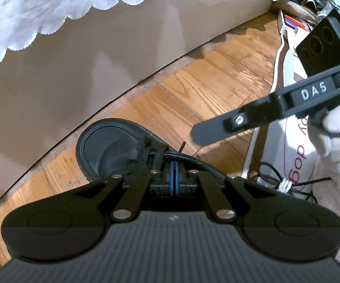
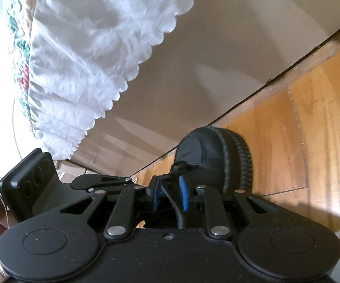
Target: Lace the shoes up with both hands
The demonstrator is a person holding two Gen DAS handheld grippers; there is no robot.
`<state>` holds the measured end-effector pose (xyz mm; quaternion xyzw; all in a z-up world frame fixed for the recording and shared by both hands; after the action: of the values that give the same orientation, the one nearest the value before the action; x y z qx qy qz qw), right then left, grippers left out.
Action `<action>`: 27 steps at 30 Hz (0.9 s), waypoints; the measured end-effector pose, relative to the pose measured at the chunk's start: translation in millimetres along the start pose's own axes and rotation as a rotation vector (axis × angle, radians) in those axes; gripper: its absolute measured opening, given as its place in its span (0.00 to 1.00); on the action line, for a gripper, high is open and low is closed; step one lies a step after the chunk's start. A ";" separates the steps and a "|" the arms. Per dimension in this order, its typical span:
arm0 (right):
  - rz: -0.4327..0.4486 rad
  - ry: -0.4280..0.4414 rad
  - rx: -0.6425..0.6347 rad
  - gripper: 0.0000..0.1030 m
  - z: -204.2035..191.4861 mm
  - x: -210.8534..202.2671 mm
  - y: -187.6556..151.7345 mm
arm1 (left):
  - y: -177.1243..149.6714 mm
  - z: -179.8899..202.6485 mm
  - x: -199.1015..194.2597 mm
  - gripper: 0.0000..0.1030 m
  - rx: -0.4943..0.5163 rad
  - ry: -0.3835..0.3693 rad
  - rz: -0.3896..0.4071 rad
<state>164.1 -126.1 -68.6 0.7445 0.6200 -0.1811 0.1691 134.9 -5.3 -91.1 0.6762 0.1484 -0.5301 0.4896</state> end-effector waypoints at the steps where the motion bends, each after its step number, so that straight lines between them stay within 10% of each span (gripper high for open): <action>1: 0.001 -0.009 -0.004 0.22 -0.5 3.6 -0.3 | 0.1 0.1 0.3 0.01 0.000 -0.001 0.001; 4: 0.006 -0.037 0.002 0.04 0.6 11.7 0.1 | 0.1 0.1 0.7 0.01 0.001 0.000 0.004; 17: 0.118 -0.132 -0.133 0.03 -6.1 -8.4 16.4 | -21.2 1.8 -51.3 0.28 -0.145 -0.009 0.099; 27: 0.321 -0.345 -0.353 0.03 -20.9 -64.7 38.5 | -72.5 -37.4 -84.7 0.38 -0.515 -0.027 0.249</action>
<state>192.6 -178.5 -18.2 0.7503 0.4784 -0.1654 0.4253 70.8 86.8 -56.2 0.5355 0.1874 -0.4195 0.7087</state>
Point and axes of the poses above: each gripper's, at about its wrist camera, not at the fingertips, and x roughly the way its jaws point, z to its right, y to its top, the point moved 7 cm from there along x, roughly the way its jaws point, and after that the axes turned 1 degree about y, right-handed, at the moved point
